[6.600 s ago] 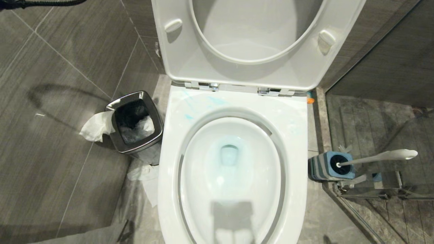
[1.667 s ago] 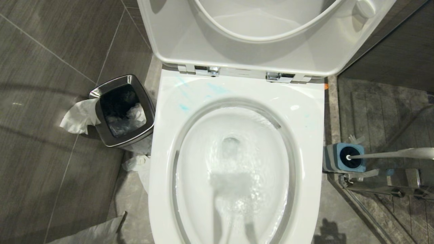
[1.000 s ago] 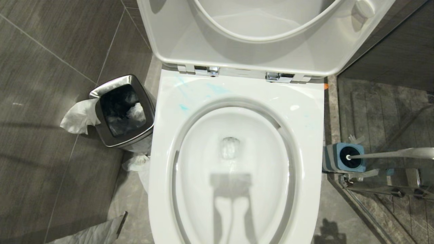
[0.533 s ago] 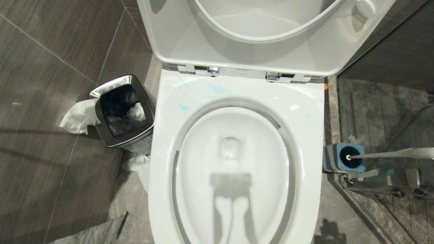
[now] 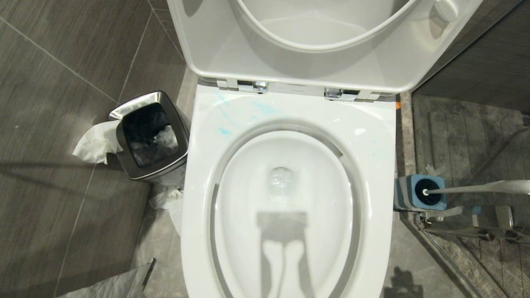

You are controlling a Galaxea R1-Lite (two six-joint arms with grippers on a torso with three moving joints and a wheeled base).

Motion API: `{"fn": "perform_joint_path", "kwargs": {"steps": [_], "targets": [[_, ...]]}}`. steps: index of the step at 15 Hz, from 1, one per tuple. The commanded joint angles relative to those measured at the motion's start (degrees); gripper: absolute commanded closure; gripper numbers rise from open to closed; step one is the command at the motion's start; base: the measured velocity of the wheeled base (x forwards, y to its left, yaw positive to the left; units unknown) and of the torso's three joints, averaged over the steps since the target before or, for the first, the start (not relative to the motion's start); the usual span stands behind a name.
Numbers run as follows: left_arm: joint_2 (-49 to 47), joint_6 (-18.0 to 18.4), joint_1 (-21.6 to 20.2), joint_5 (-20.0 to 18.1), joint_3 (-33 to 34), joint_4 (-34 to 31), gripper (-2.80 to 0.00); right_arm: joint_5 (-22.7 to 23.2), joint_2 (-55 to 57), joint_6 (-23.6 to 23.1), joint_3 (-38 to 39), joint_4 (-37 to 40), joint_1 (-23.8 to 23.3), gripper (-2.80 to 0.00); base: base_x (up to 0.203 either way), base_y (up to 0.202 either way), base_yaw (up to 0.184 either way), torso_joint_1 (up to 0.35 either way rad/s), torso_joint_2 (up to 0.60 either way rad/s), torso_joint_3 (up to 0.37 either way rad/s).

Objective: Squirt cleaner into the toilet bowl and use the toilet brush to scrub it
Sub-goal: Close the toilet lid

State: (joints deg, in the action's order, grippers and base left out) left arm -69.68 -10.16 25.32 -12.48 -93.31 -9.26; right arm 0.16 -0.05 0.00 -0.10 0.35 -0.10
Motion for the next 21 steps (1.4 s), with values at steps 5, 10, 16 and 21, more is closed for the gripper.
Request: {"fn": "perform_joint_path", "kwargs": {"steps": [5, 10, 16, 21], "targets": [[-8.3, -0.6, -5.7, -7.0, -0.1, 17.5, 0.00, 0.0, 0.0, 0.0, 0.0, 0.0, 0.0, 0.00, 0.000, 0.000, 0.000, 0.000, 0.00, 0.000], [-10.6, -3.7, -7.6, -7.9, -0.1, 21.7, 0.00, 0.0, 0.0, 0.0, 0.0, 0.0, 0.1, 0.00, 0.000, 0.000, 0.000, 0.000, 0.00, 0.000], [-10.9, -3.6, -8.1, -7.7, 0.1, 21.3, 0.00, 0.0, 0.0, 0.0, 0.0, 0.0, 0.0, 0.00, 0.000, 0.000, 0.000, 0.000, 0.00, 0.000], [-11.4, -3.5, -8.1, -7.9, 0.1, 21.1, 0.00, 0.0, 0.0, 0.0, 0.0, 0.0, 0.1, 0.00, 0.000, 0.000, 0.000, 0.000, 0.00, 0.000]]}}
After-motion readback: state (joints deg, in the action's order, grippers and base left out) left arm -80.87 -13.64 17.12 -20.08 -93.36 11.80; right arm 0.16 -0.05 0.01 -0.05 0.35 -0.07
